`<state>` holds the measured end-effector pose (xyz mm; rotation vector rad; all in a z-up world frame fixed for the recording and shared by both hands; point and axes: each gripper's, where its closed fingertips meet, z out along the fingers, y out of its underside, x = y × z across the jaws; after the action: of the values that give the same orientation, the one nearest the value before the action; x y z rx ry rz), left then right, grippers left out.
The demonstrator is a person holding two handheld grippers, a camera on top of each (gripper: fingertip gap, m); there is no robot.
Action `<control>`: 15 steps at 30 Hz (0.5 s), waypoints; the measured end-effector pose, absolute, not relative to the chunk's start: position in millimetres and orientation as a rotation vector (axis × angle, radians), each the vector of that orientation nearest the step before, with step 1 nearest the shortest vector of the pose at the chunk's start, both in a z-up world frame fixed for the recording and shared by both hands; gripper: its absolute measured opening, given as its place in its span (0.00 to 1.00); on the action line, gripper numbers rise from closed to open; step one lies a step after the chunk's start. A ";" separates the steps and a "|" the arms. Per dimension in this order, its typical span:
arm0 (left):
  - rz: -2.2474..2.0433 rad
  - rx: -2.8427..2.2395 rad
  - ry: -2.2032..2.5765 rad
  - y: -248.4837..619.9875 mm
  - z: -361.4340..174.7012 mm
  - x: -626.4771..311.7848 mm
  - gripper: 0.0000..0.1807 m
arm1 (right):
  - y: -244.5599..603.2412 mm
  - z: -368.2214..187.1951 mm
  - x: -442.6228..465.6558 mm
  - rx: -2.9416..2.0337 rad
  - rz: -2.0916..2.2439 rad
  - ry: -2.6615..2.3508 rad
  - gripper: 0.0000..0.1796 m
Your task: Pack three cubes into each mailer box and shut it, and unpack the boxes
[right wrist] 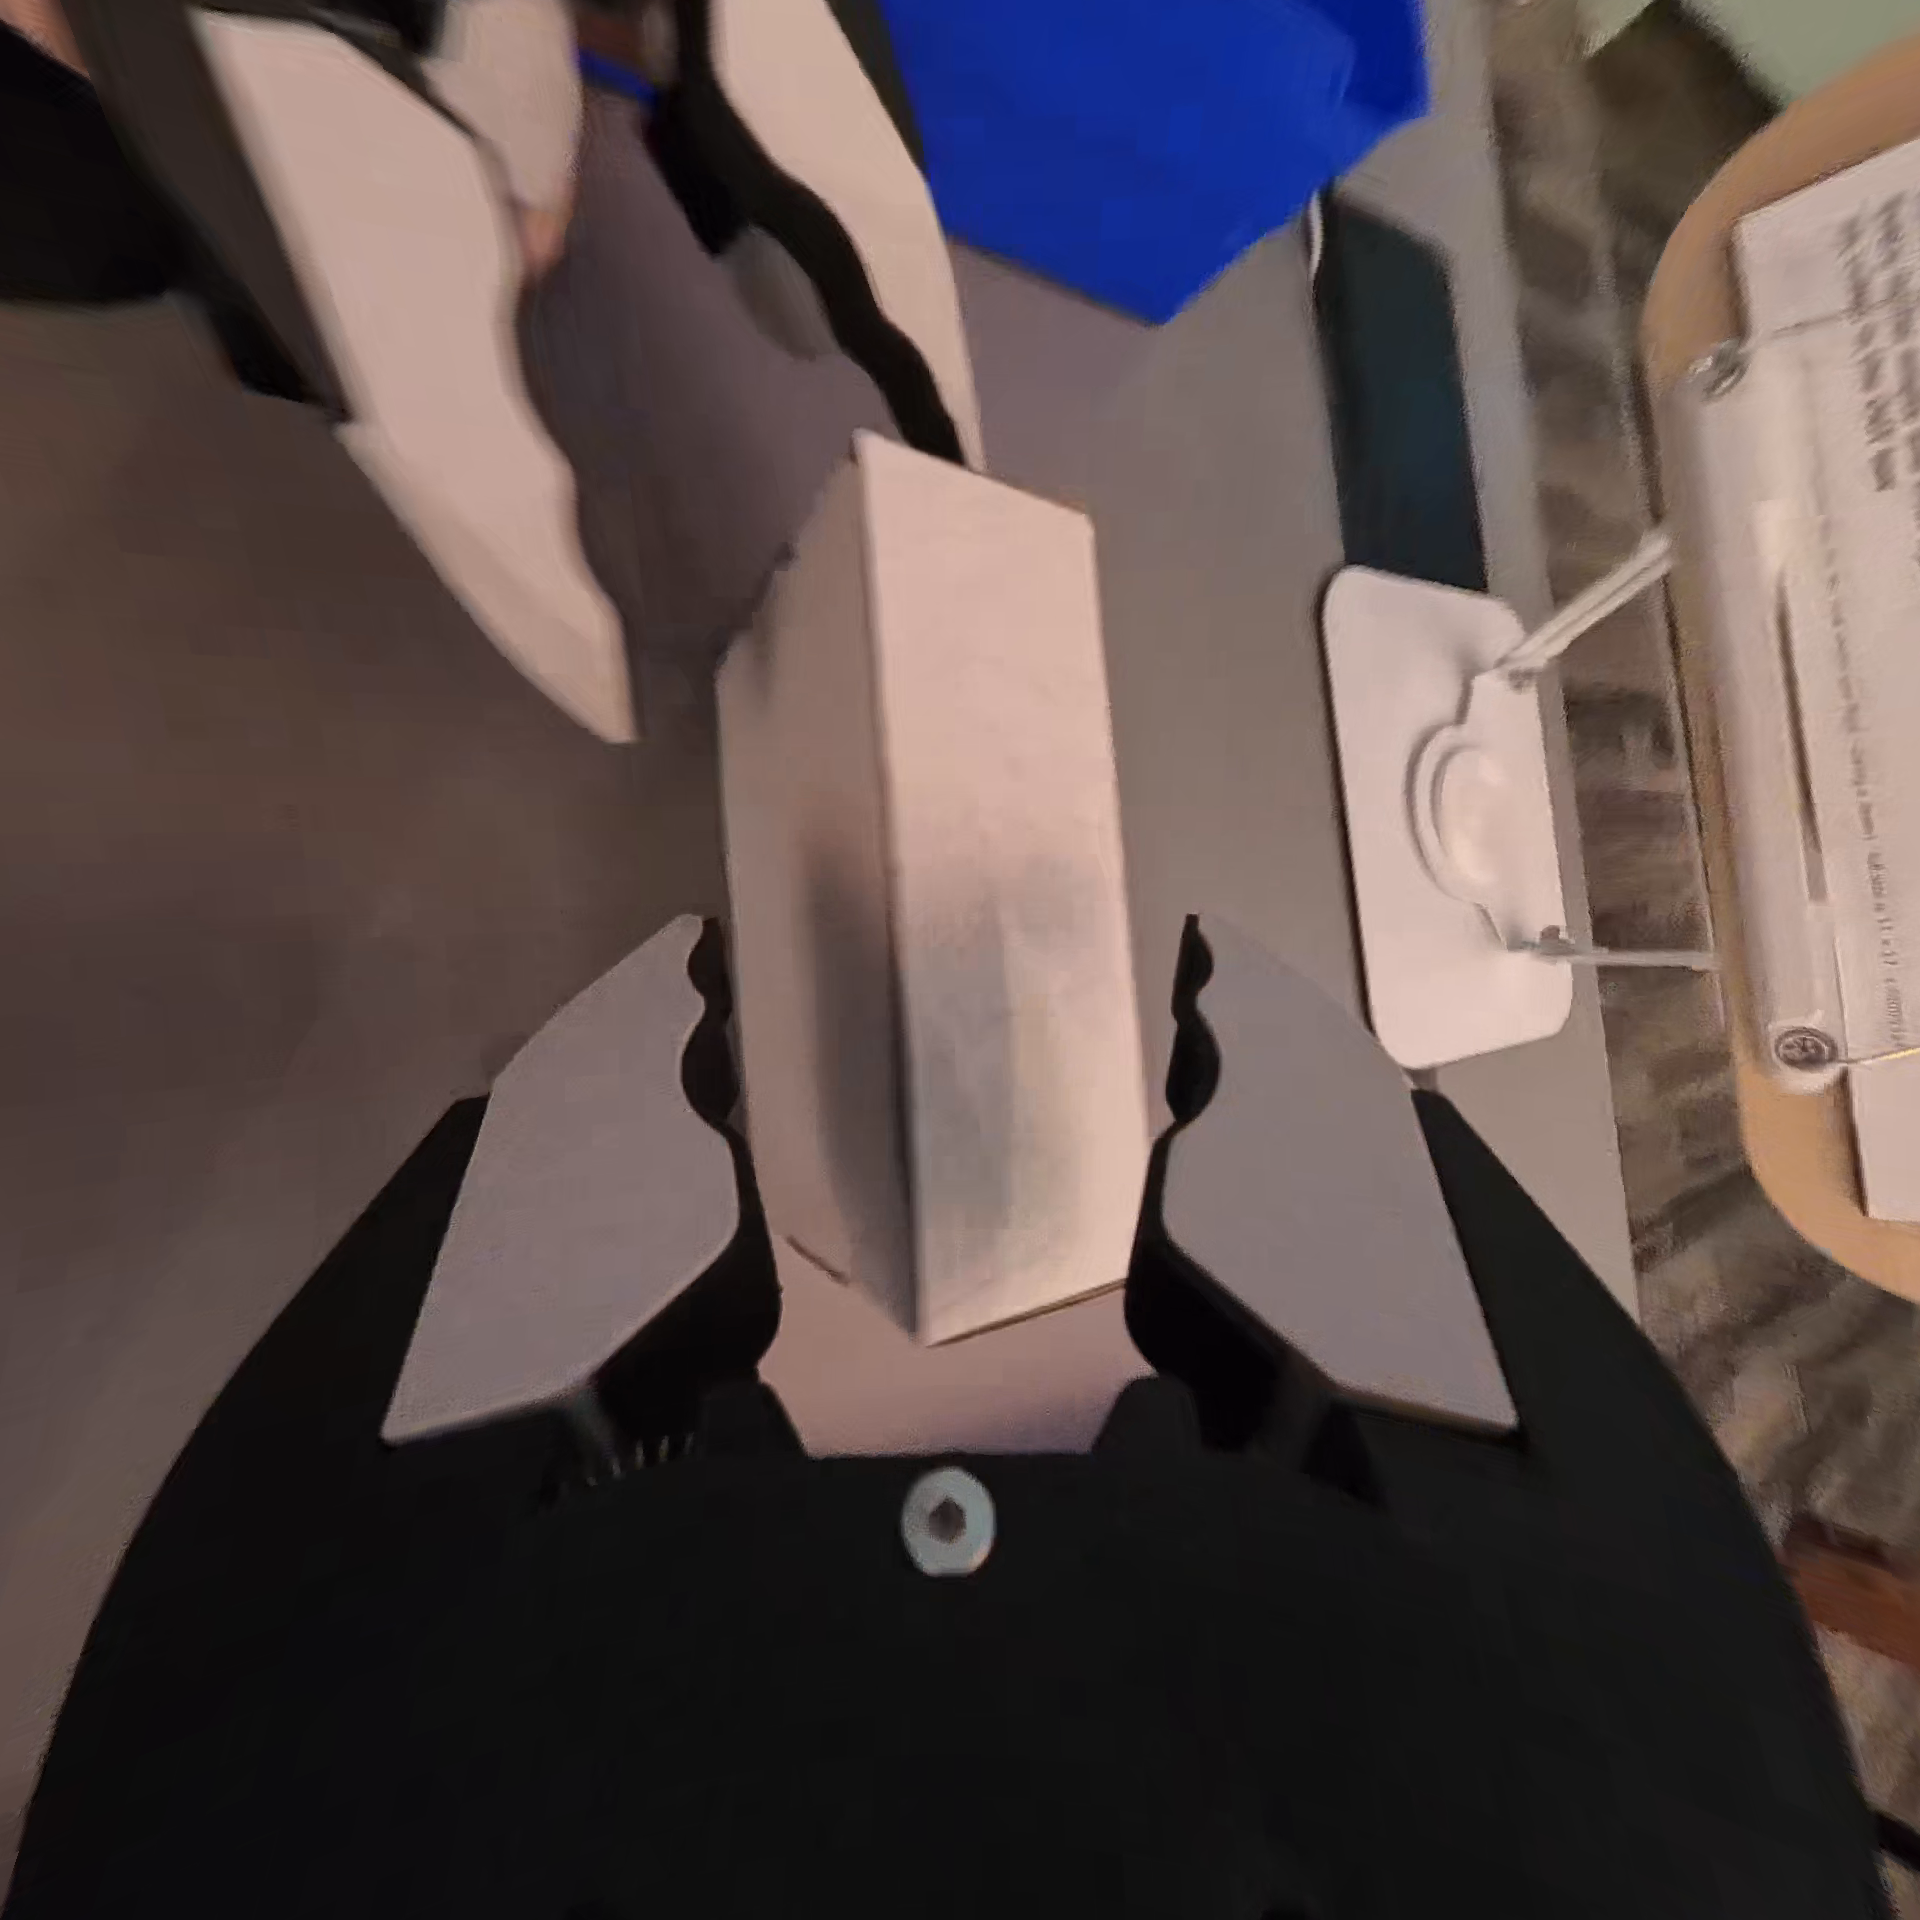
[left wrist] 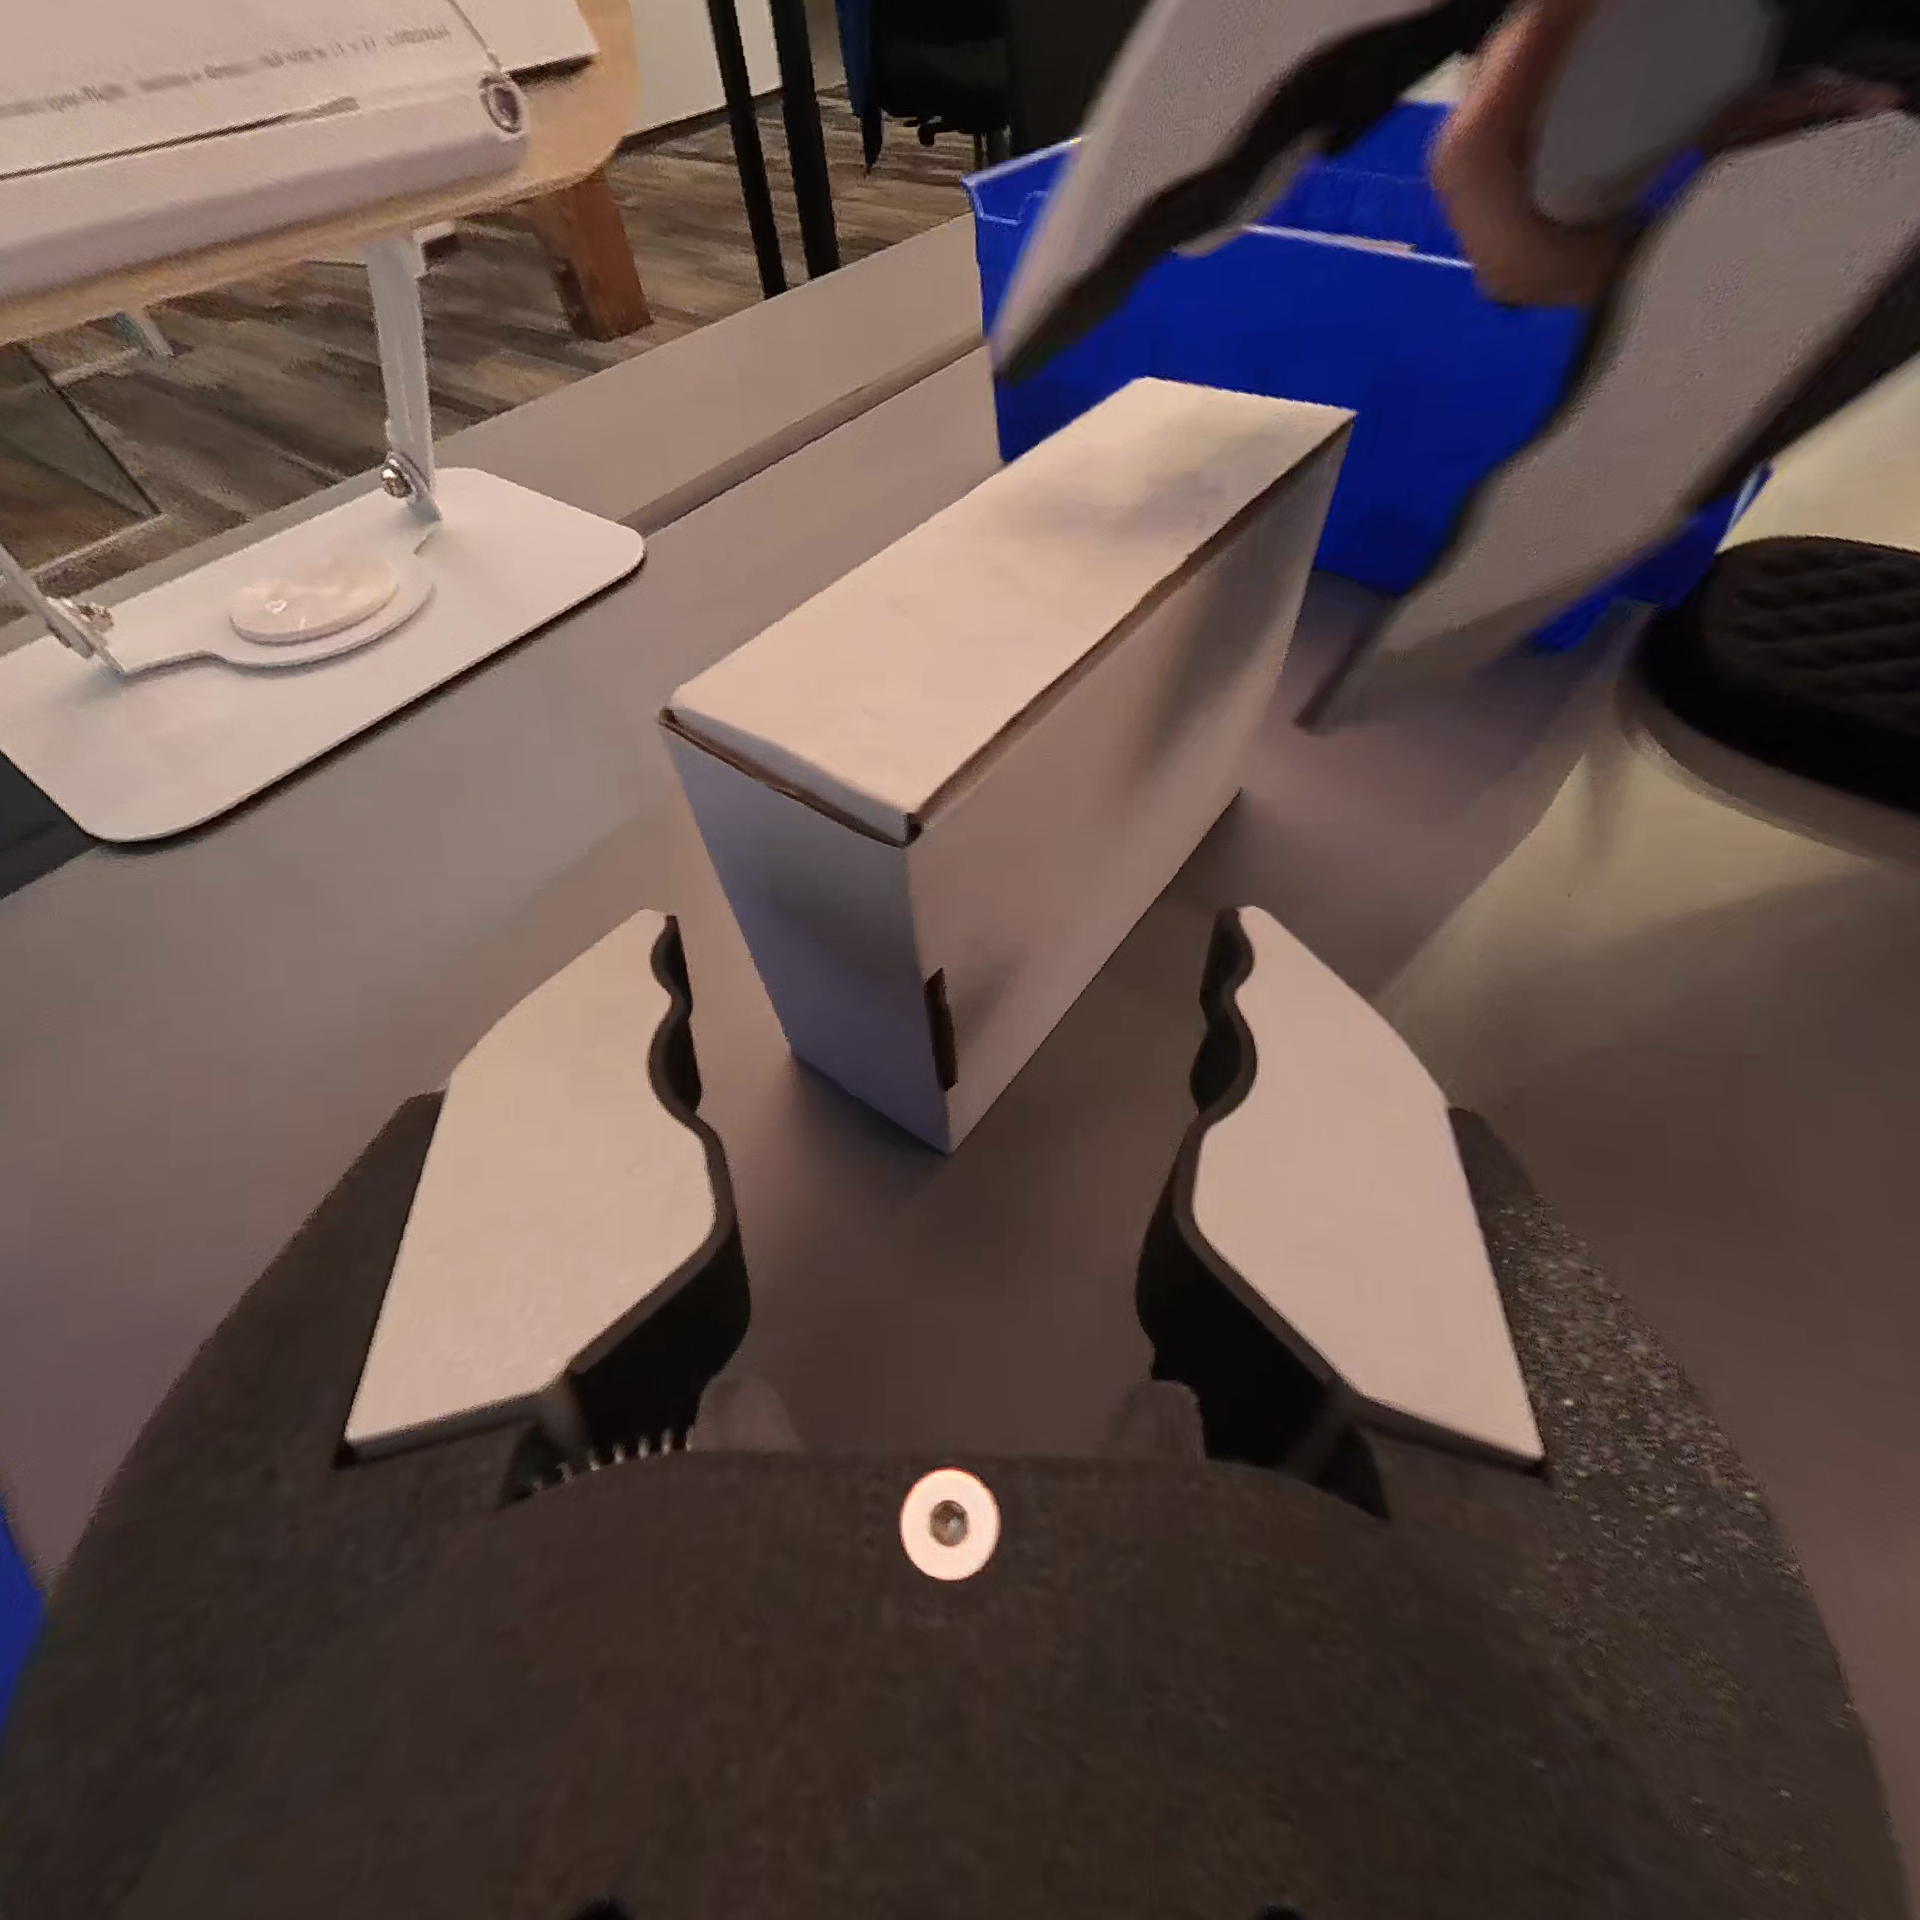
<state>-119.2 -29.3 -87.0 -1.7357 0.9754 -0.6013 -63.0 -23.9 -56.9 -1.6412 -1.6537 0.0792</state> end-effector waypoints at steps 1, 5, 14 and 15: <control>-0.595 -1.727 0.986 -30.0 -88.1 -118.2 0.53 | -14.1 -58.0 -63.7 -1.681 0.061 -1.668 0.45; -0.554 -1.720 1.000 -27.4 -91.2 -119.7 0.57 | -7.7 -75.7 -63.9 -1.907 0.134 -1.770 0.43; -0.728 -1.672 1.072 -41.0 -89.8 -105.0 0.60 | -46.4 -84.5 -59.6 -1.861 0.209 -1.971 0.36; -0.738 -1.655 1.100 -44.9 -90.0 -102.8 0.60 | -51.2 -84.7 -61.1 -1.837 0.208 -2.000 0.36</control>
<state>-102.8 -44.9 -90.0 -1.6555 1.0998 -0.7381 -61.1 -51.2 -84.7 -1.8374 -2.0003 0.2078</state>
